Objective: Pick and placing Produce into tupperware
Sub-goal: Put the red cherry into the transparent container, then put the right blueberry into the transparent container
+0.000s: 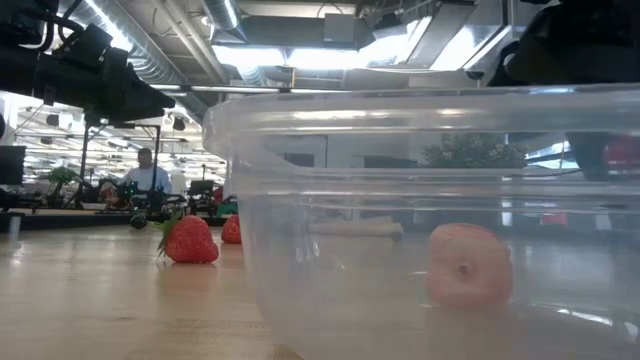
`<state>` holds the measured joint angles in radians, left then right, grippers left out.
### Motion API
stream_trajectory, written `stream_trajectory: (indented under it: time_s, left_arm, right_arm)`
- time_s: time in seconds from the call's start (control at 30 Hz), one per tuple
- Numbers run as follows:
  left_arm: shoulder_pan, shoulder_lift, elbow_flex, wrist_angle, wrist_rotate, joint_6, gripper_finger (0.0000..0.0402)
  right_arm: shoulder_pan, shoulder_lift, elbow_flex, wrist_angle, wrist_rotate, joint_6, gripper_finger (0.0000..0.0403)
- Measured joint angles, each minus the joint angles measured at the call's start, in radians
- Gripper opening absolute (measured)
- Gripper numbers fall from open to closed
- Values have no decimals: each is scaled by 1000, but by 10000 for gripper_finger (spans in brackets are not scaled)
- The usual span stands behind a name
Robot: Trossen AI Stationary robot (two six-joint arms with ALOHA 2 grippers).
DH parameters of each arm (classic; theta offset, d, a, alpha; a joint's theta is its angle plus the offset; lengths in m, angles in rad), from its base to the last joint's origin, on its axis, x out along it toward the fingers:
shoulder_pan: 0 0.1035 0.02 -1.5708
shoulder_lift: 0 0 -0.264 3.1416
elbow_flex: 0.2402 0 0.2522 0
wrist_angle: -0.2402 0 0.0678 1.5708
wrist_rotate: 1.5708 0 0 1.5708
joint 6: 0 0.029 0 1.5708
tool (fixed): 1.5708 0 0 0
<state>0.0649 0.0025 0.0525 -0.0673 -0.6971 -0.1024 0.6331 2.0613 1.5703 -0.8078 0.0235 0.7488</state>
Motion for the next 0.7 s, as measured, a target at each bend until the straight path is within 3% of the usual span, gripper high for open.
stream_trajectory:
  time_s: [0.2,0.47,0.6,0.7]
  left_arm:
    - [0,0,0,0,0,0,229]
    - [0,0,0,0,0,0,229]
    - [0,0,0,-2,0,0,229]
    - [0,0,0,-1,0,0,229]
  right_arm:
    - [-3,0,0,0,0,-21,156]
    - [-54,-19,7,-38,-36,-74,248]
    - [-101,-48,87,-230,-34,-80,285]
    - [-140,-67,186,-387,72,-102,299]
